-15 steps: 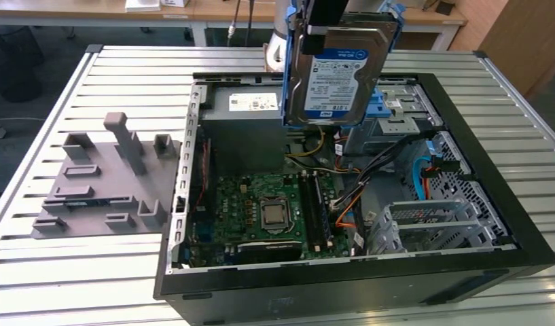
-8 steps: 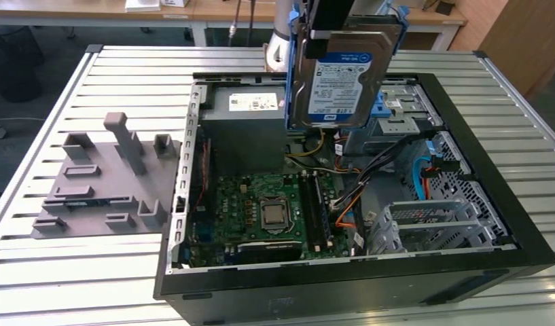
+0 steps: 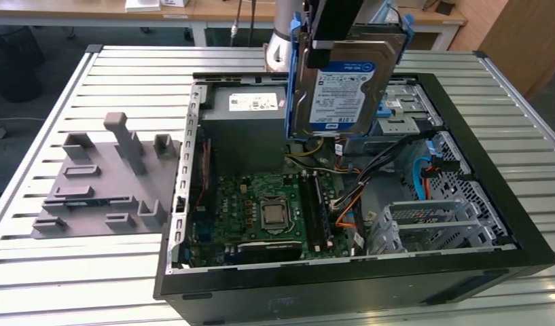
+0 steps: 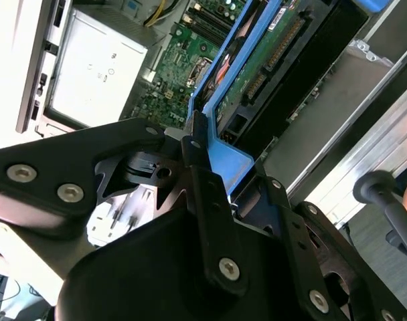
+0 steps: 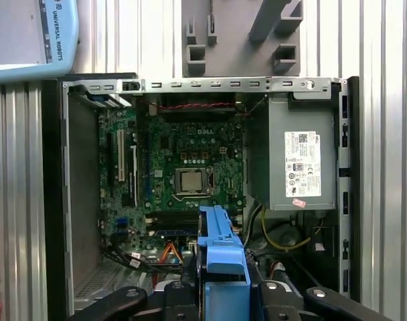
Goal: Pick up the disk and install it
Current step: 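Insert the disk into the insertion slot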
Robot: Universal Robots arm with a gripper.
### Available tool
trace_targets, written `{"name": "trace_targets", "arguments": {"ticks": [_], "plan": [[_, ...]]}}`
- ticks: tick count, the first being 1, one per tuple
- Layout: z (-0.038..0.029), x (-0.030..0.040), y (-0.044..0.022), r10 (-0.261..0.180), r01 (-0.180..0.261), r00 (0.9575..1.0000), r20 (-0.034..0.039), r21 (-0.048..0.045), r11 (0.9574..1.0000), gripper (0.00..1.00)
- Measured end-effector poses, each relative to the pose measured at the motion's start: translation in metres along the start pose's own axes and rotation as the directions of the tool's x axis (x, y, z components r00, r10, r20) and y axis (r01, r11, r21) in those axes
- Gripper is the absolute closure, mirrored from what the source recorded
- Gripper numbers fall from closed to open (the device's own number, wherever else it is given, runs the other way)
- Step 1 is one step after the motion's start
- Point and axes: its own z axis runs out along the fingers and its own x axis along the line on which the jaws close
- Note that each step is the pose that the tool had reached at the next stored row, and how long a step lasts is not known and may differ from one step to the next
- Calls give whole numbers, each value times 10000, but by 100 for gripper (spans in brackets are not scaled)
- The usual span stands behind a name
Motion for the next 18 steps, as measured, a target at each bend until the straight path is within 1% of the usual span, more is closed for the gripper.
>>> {"name": "trace_targets", "arguments": {"ticks": [1, 3, 5, 9, 18], "plan": [[2, 11, -3, 0, 0, 10000, -1, -10, 10000, 64], [9, 16, -41, 2, -2, 10000, 1, -58, 10000, 64], [13, 23, -65, 1, -1, 10000, -3, -73, 10000, 64], [27, 52, -70, 2, -2, 10000, -2, -75, 10000, 64], [40, 238, -74, 2, -2, 10000, -1, -74, 10000, 64]]}}
